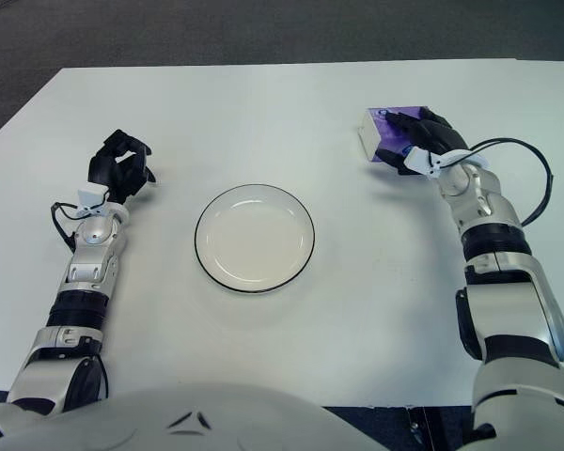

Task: Put the tissue paper into the plate.

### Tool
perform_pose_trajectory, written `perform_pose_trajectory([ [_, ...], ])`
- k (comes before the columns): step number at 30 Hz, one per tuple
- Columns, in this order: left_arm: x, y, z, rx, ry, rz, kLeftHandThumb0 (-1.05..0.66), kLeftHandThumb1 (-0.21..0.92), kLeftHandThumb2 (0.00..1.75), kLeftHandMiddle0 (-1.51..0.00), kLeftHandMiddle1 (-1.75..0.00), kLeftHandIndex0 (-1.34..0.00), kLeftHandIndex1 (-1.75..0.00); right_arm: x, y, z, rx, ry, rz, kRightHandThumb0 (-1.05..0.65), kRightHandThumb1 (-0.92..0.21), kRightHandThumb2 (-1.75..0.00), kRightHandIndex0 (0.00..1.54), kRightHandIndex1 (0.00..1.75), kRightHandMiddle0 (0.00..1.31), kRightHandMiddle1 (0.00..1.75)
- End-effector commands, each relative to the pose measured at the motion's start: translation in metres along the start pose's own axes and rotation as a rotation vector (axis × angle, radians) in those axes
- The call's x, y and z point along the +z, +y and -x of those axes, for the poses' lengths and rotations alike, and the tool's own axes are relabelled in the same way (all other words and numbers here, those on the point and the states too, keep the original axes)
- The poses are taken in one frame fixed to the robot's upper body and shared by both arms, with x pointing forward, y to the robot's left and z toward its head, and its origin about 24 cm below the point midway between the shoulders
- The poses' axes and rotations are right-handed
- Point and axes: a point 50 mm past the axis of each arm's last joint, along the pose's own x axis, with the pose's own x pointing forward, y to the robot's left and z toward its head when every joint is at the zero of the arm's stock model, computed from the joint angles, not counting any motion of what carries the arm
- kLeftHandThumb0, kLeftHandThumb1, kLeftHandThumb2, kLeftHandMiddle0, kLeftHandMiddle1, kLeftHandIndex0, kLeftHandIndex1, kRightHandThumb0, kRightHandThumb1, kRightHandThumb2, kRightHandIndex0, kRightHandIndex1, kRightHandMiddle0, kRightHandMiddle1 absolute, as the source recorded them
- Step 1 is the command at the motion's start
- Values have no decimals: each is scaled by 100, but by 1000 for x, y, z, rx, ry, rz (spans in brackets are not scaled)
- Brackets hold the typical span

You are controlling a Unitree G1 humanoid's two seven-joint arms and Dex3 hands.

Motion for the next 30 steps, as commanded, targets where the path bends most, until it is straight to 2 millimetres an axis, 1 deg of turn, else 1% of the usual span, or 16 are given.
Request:
perform_pose_trajectory([
  [1,-52,3,45,23,232,-7,-36,92,48,-89,-175,-61,-175,0,17,18,96,-64,21,-85,-92,-79,42,0,39,2],
  [4,-52,2,45,23,233,-6,-36,92,48,-89,-175,-61,-175,7,15,32,105,-134,64,-85,-92,-78,42,0,39,2],
  [8,-51,2,45,22,233,-6,-36,92,48,-89,-175,-61,-175,19,11,48,112,-180,83,-85,-92,-78,43,0,40,2],
  [19,-51,1,44,21,233,-10,-36,92,49,-88,-175,-61,-175,46,-1,83,143,-205,112,-85,-92,-76,44,1,39,2],
  [24,-52,1,43,20,234,-11,-36,92,49,-88,-175,-61,-175,52,-6,90,161,-188,149,-85,-92,-75,44,1,39,1],
  [30,-52,0,42,18,234,-15,-36,92,49,-88,-175,-62,-175,57,-9,93,159,-191,176,-86,-92,-75,45,1,40,2],
])
